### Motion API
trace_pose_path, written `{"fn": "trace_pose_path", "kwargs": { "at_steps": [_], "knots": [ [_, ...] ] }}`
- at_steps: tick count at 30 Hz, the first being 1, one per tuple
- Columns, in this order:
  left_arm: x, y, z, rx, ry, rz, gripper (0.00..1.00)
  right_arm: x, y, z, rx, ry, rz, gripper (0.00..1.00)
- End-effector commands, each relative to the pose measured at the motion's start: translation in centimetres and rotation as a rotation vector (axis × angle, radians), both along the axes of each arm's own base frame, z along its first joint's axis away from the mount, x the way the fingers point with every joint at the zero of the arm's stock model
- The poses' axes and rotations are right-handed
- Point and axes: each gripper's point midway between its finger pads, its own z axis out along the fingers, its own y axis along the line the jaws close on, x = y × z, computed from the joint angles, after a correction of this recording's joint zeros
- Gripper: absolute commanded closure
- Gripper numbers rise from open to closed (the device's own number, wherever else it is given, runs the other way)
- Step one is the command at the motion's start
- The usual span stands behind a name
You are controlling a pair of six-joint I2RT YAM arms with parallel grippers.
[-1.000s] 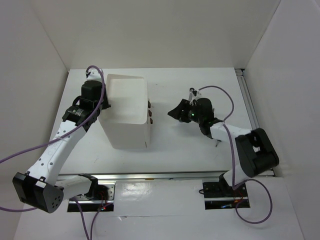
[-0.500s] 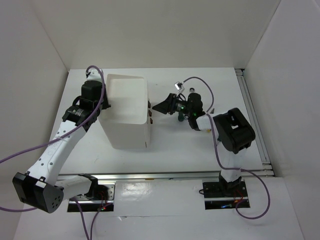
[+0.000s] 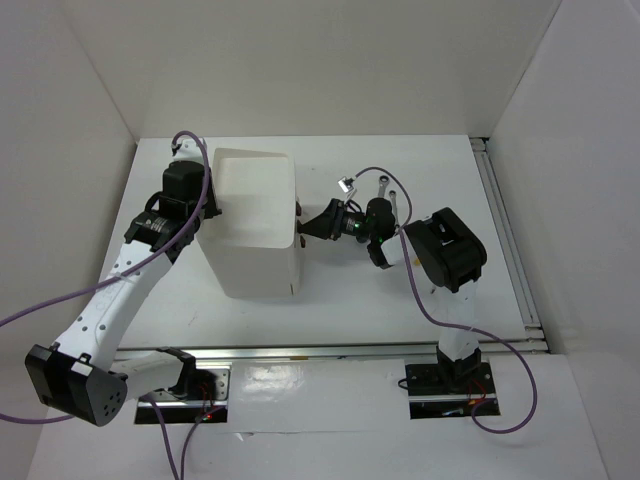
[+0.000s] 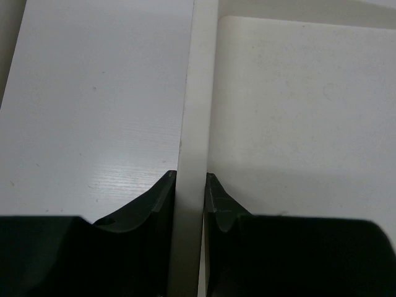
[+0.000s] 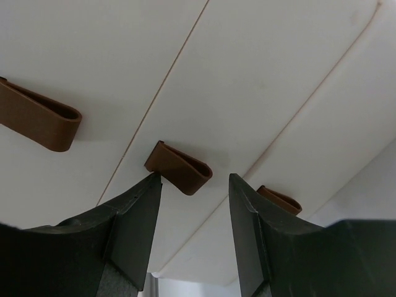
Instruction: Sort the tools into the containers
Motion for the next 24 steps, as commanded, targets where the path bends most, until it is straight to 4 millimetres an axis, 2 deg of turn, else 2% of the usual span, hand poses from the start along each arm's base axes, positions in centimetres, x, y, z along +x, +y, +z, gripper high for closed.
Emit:
{"fn": "trace_pose_path", "kwargs": {
  "at_steps": [1,3,4,9,10,11,13,14,16,18,22,24],
  "knots": [
    [-1.7,-1.5,-2.9,-0.067,0.122,-0.031,0.86,-0.4,0.7,3.4,0.102,-0.146,0.040,0.45],
    [-1.7,-1.5,-2.9,-0.067,0.122,-0.031,0.86,-0.8,0.5,4.0,0.136,-0.155,0.045,0.45],
    [-1.7,-1.5,-2.9,-0.067,0.122,-0.031,0.86,-1.0,0.5,3.6,0.139,-0.142,0.046,0.46],
    [-1.7,-1.5,-2.9,-0.067,0.122,-0.031,0.86,-1.3,0.6,3.6,0.164,-0.144,0.072,0.59],
    [-1.7,-1.5,-2.9,-0.067,0.122,-0.031,0.86,-1.3,0.6,3.3,0.165,-0.147,0.072,0.59],
    [-1.7,-1.5,-2.9,-0.067,0.122,-0.031,0.86,-1.5,0.5,4.0,0.186,-0.165,0.076,0.59],
    [-1.7,-1.5,-2.9,-0.067,0.122,-0.031,0.86,-1.7,0.5,3.5,0.199,-0.147,0.081,0.63],
    [-1.7,-1.5,-2.9,-0.067,0.122,-0.031,0.86,-1.5,0.0,4.1,0.218,-0.174,0.074,0.63],
    [-1.6,-1.7,-3.2,-0.069,0.133,-0.038,0.86,-1.8,0.0,4.1,0.230,-0.163,0.089,0.61],
    [-1.6,-1.7,-3.2,-0.069,0.133,-0.038,0.86,-1.8,-0.5,4.6,0.242,-0.181,0.091,0.52],
    [-1.6,-1.7,-3.2,-0.069,0.133,-0.038,0.86,-1.6,-1.2,5.5,0.256,-0.192,0.088,0.50],
    [-1.6,-1.7,-3.2,-0.069,0.133,-0.038,0.86,-1.9,-1.2,6.7,0.260,-0.214,0.100,0.49]
  ]
}}
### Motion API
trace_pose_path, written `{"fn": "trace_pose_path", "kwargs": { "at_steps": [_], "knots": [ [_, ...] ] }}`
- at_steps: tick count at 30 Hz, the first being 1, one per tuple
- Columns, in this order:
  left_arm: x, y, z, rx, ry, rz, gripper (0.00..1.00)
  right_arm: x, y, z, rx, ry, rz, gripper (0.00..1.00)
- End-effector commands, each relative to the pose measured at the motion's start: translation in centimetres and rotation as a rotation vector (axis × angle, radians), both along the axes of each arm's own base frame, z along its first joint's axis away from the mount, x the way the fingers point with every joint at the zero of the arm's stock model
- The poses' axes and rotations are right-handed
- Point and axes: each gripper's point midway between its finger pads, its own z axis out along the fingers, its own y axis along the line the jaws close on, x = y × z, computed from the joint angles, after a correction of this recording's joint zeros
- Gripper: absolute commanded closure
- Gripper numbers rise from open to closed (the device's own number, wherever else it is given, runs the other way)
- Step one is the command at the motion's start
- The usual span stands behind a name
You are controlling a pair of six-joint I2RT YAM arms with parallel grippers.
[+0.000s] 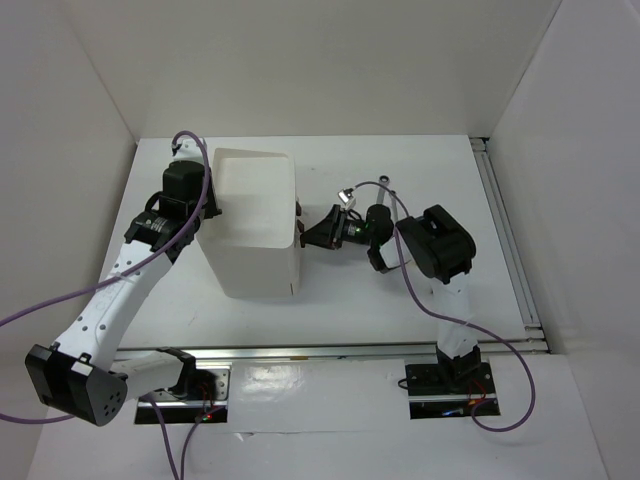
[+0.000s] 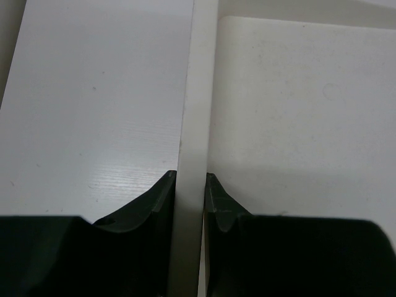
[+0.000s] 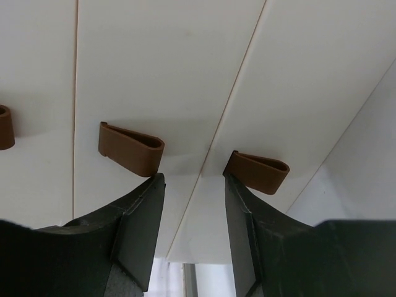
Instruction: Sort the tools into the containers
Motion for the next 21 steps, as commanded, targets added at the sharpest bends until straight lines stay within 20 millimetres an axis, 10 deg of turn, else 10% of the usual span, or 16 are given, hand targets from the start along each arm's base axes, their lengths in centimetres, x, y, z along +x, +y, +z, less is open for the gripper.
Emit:
{"fn": "trace_pose_path", "kwargs": {
  "at_steps": [1,21],
  "knots": [
    [-1.7,-1.6,-3.1,-0.061,0.133,-0.042,0.86,-0.9,-1.2,10.0,0.223,-0.491,0.008,0.49],
    [-1.7,-1.8,-3.2,-0.067,0.135,-0.051,0.86,-0.2,-1.8,12.3,0.291,-0.501,0.009,0.49]
  ]
}}
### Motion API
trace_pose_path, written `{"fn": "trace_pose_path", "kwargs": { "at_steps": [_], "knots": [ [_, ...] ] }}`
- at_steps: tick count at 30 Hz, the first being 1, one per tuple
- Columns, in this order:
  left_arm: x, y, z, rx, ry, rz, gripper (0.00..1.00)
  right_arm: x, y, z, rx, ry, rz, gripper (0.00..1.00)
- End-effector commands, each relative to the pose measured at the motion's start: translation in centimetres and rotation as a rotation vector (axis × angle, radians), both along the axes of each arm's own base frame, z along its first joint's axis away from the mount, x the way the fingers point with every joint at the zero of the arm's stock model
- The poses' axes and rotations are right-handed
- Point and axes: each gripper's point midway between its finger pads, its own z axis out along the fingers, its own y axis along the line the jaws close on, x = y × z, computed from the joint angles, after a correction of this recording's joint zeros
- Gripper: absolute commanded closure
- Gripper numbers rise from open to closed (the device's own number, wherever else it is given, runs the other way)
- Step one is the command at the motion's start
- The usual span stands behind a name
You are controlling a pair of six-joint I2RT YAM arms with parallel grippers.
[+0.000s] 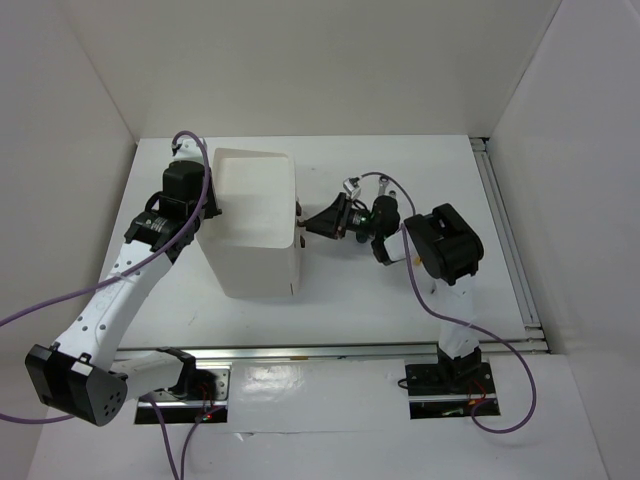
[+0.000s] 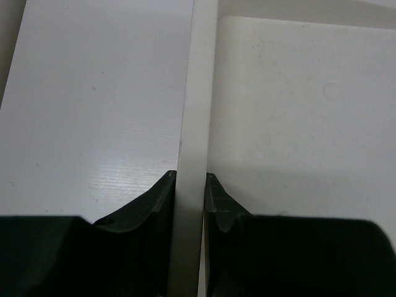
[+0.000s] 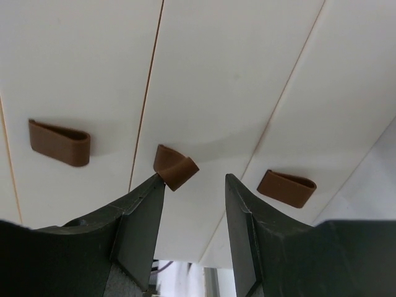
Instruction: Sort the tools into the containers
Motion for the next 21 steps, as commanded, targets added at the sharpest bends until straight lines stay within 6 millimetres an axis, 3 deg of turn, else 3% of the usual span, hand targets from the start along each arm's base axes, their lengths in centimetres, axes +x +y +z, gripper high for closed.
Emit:
{"fn": "trace_pose_path", "kwargs": {
  "at_steps": [1,5,12,17,20,21],
  "knots": [
    [-1.7,-1.8,-3.2,-0.067,0.134,-0.050,0.86,-1.5,-0.7,9.4,0.254,-0.512,0.011,0.49],
    [-1.7,-1.8,-3.2,-0.067,0.134,-0.050,0.86,-1.4,-0.3,10.6,0.283,-0.532,0.016,0.49],
    [-1.7,-1.8,-3.2,-0.067,0.134,-0.050,0.86,-2.2,0.9,10.3,0.291,-0.520,0.048,0.49],
    [-1.7,-1.8,-3.2,-0.067,0.134,-0.050,0.86,-2.4,0.8,10.5,0.292,-0.521,0.049,0.65],
    [-1.7,-1.8,-3.2,-0.067,0.134,-0.050,0.86,-2.6,0.7,9.9,0.283,-0.502,0.048,0.64],
    [-1.7,-1.8,-3.2,-0.067,0.134,-0.050,0.86,-2.5,0.7,9.8,0.281,-0.510,0.046,0.58]
  ]
}}
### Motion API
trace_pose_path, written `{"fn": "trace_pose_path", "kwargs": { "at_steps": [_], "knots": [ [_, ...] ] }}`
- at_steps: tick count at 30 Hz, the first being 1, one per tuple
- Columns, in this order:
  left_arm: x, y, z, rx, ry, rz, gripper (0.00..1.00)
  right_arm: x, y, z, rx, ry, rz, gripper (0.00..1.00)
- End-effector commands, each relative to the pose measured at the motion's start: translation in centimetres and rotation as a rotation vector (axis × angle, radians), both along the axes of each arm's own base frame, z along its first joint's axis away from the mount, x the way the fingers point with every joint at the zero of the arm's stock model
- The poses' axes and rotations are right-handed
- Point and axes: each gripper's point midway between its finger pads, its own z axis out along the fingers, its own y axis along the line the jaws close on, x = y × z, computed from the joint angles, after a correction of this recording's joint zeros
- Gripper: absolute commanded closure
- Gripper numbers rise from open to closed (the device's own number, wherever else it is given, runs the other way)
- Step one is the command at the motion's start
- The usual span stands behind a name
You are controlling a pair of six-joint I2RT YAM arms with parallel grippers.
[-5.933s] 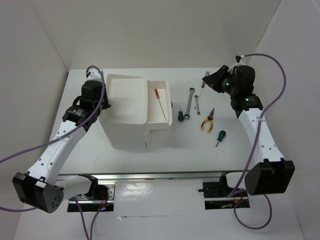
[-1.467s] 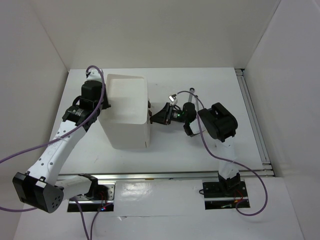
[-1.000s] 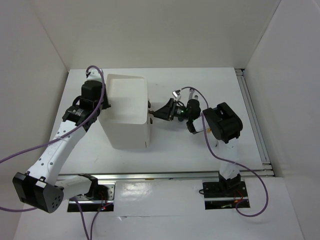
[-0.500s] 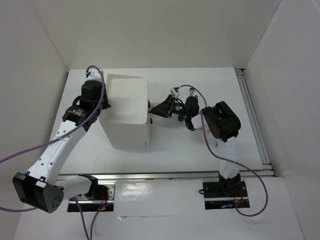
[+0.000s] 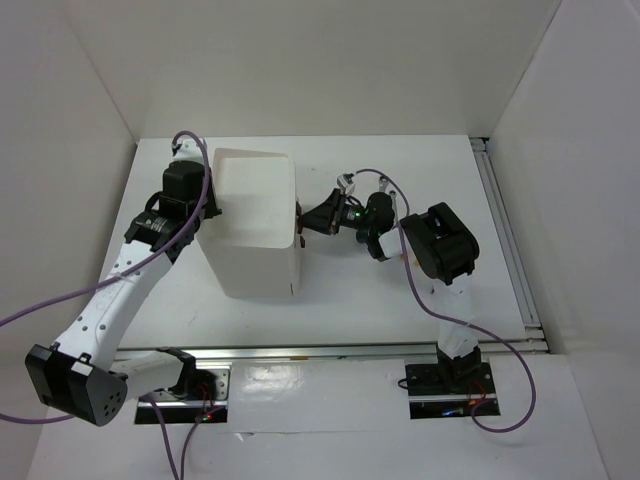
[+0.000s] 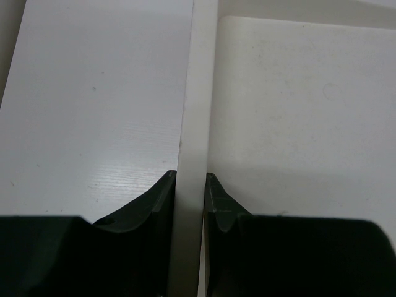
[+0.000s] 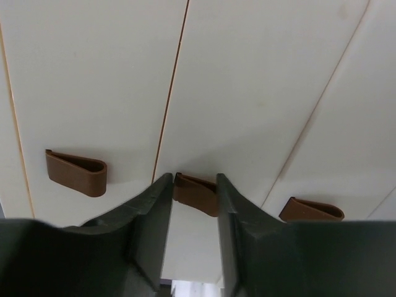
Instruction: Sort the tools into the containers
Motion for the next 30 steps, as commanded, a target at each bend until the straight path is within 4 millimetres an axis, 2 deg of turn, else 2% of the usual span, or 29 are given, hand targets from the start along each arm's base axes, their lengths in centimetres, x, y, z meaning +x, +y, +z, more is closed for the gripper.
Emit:
{"fn": "trace_pose_path", "kwargs": {
  "at_steps": [1,3,5,10,14,18,19,25,28,30],
  "knots": [
    [-1.7,-1.8,-3.2,-0.067,0.135,-0.050,0.86,-3.3,-1.0,7.9,0.231,-0.536,0.003,0.55],
    [-1.7,-1.8,-3.2,-0.067,0.135,-0.050,0.86,-3.4,-1.1,7.6,0.226,-0.526,0.003,0.51],
    [-1.7,-1.8,-3.2,-0.067,0.135,-0.050,0.86,-3.3,-1.1,7.1,0.225,-0.523,0.003,0.51],
    [-1.7,-1.8,-3.2,-0.067,0.135,-0.050,0.86,-3.5,-0.7,6.7,0.224,-0.514,0.012,0.52],
    [-1.7,-1.8,-3.2,-0.067,0.135,-0.050,0.86,-3.6,-0.8,6.5,0.220,-0.506,0.012,0.57],
    [-1.7,-1.8,-3.2,-0.067,0.135,-0.050,0.86,-3.6,-0.8,6.5,0.220,-0.506,0.012,0.74],
    [-1.7,-1.8,-3.2,-0.067,0.135,-0.050,0.86,-3.6,-0.8,6.5,0.220,-0.506,0.012,0.74],
    [-1.7,-1.8,-3.2,-0.067,0.135,-0.050,0.86,-3.9,-0.9,6.4,0.216,-0.497,0.012,0.99],
    [-1.7,-1.8,-3.2,-0.067,0.135,-0.050,0.86,-4.1,-1.0,5.9,0.206,-0.489,0.010,1.00],
    [-1.7,-1.8,-3.2,-0.067,0.135,-0.050,0.86,-3.3,-2.1,5.1,0.190,-0.468,-0.037,1.00]
  ]
}}
